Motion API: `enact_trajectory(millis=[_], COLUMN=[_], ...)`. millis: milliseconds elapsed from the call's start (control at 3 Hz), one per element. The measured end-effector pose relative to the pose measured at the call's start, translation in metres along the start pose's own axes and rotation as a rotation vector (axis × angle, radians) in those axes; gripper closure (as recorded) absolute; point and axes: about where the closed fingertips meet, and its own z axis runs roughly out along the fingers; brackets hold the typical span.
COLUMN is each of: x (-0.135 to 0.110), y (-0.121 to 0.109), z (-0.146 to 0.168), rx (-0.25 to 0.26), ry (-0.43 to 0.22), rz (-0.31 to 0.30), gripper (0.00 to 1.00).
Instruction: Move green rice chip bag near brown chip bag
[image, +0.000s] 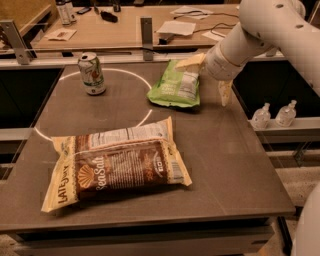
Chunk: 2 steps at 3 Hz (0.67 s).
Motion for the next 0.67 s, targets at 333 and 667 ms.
enact_trajectory(millis=[333,667], x=[0.012,0.016], y=[-0.015,-0.026], z=[-0.004,0.003], rx=[-0.014,-0.025], ry=[0.041,0.045], rz=[-0.011,-0.014], gripper=[0.0,0.0])
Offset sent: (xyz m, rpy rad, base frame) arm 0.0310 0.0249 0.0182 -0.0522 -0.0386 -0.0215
